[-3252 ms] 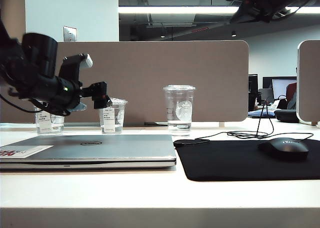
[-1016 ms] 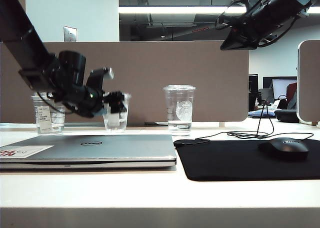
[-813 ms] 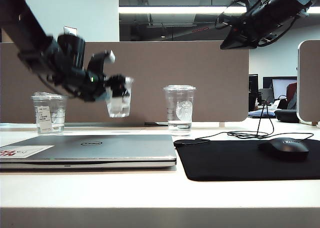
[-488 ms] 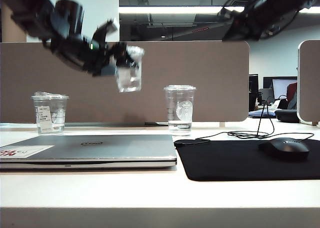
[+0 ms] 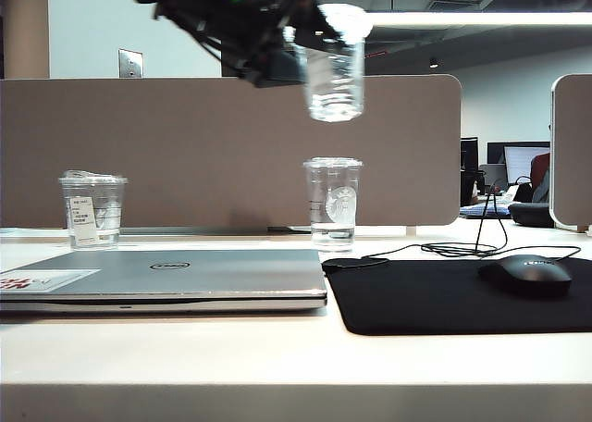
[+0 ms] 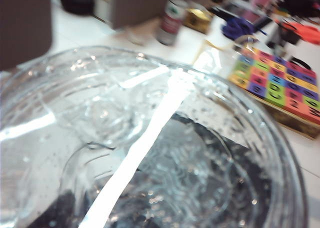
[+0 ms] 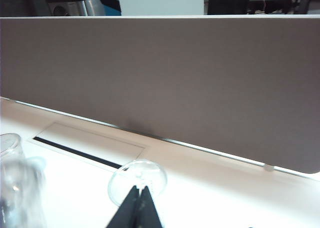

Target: Pick up the coffee cup on the middle and place it on the right side of the laptop.

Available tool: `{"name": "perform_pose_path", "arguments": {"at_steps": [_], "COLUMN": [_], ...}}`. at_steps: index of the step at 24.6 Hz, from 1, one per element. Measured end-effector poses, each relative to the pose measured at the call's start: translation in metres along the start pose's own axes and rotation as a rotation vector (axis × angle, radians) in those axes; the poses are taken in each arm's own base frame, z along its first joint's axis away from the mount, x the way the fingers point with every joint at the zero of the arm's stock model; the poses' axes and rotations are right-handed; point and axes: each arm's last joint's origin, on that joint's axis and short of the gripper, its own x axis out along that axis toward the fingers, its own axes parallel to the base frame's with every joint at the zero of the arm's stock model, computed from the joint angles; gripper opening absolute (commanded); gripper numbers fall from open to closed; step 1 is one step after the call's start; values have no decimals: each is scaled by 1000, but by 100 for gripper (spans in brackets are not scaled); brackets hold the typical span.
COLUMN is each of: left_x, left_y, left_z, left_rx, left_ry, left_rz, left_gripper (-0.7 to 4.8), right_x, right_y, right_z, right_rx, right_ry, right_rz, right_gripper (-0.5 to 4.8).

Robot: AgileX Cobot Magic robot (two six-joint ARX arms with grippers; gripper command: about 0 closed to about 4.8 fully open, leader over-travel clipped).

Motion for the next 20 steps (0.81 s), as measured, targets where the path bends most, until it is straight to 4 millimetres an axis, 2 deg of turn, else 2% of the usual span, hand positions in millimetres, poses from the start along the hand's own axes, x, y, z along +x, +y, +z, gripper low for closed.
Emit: {"name": "perform_pose_path", "arguments": {"at_steps": [7,13,16,17,20], "left_x": [35,53,58,60,60], "left_y": [-45,-71,-80,-82,-80], "left_z": [-30,-64,-86,-100,-130], "left_rx": [-4,11,6,-9,-42], "left_ry": [75,83,85,75,48], "left_rz": [26,73,109,123,175], "left_gripper": [336,335,335,335,335], "right_x": [-23,-36,-41,-43,-42], "right_y": [7,12,14,15,15], "right_z": [21,24,25,26,25], "right_rx": [-60,-104,-112,-113,-111], "right_ry": [-64,-17,-3,0,5], "right_rz": [-2,-7,-9,-9,-9], "right_gripper": [-6,-5,-6,-5,-5]}}
